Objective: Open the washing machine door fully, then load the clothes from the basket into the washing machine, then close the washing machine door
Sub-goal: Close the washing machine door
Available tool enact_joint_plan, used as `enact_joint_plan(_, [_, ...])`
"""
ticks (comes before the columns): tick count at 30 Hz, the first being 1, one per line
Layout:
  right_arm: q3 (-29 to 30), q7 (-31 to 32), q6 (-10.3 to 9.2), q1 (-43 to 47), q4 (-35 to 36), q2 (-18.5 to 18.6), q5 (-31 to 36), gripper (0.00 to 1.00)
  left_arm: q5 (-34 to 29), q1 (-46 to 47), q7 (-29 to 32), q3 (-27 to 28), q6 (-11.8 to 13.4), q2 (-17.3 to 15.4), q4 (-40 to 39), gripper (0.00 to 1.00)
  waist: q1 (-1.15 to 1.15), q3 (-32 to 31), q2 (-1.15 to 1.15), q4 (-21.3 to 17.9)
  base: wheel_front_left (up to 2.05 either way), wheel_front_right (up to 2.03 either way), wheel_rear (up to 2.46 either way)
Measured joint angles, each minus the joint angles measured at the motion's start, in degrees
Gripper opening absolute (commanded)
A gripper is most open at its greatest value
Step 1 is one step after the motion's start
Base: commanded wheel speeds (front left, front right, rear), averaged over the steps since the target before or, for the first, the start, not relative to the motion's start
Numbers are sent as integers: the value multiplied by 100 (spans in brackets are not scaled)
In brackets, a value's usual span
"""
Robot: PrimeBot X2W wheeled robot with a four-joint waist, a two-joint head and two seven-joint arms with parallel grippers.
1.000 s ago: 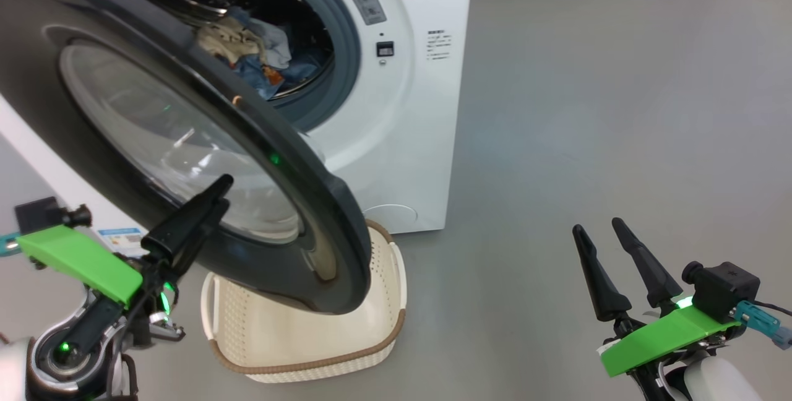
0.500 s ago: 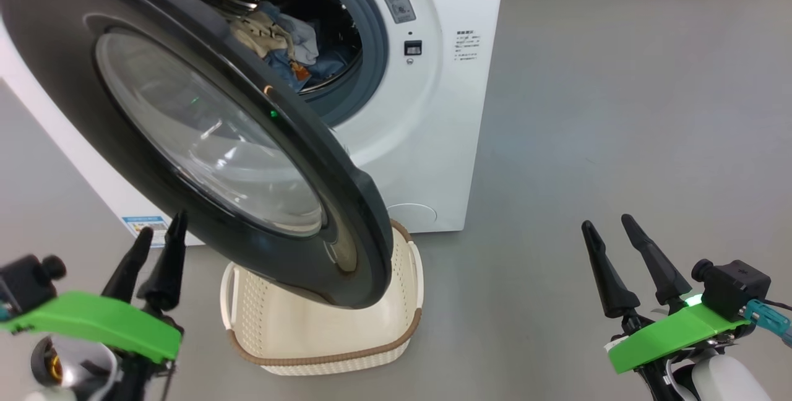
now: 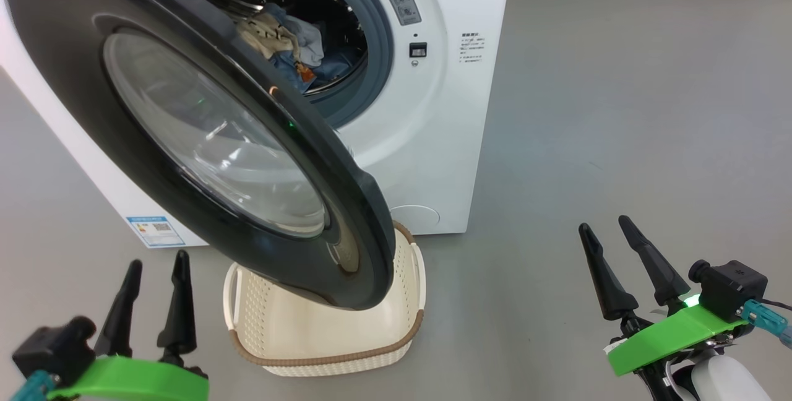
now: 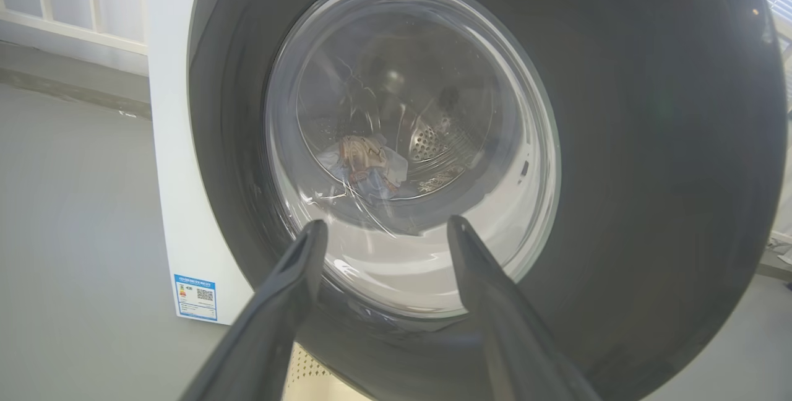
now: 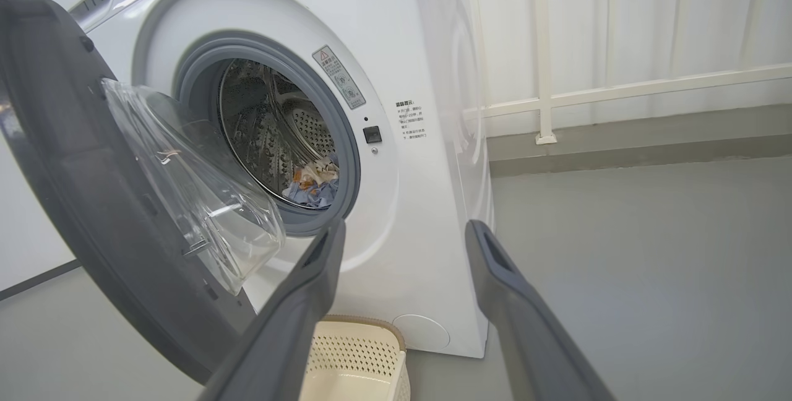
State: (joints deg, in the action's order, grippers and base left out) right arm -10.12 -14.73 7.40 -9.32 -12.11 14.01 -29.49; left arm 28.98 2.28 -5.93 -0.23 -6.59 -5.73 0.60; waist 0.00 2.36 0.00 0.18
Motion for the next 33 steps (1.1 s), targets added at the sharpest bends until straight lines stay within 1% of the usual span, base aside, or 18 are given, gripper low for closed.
enact_joint_plan(4, [-19,0,0,0,-1,24,0,100,-399,-112,-424,-42,137,-12,203,100,0,3,0,-57,0,0,0])
enact_joint_plan(7, [-32,0,0,0,-4,42,0,100,-656,-137,-583,-124,136,-59,385,100,0,4,0,-90,0,0,0])
enact_joint_plan(11, [-46,0,0,0,-10,48,0,100,-790,-136,-758,-122,187,-60,535,100,0,-8,0,-115,0,0,0])
enact_joint_plan(15, [-47,0,0,0,-23,53,2,100,-901,-136,-823,-124,187,-25,630,100,0,-28,0,-112,0,0,0])
enact_joint_plan(22, [-32,0,0,1,-24,63,46,100,-1095,-135,-828,-152,177,141,679,100,0,-29,0,-67,0,0,0])
enact_joint_plan(33, [1,0,0,2,-24,62,108,100,-1229,-134,-828,-53,125,252,661,100,0,-1,0,-29,0,0,0])
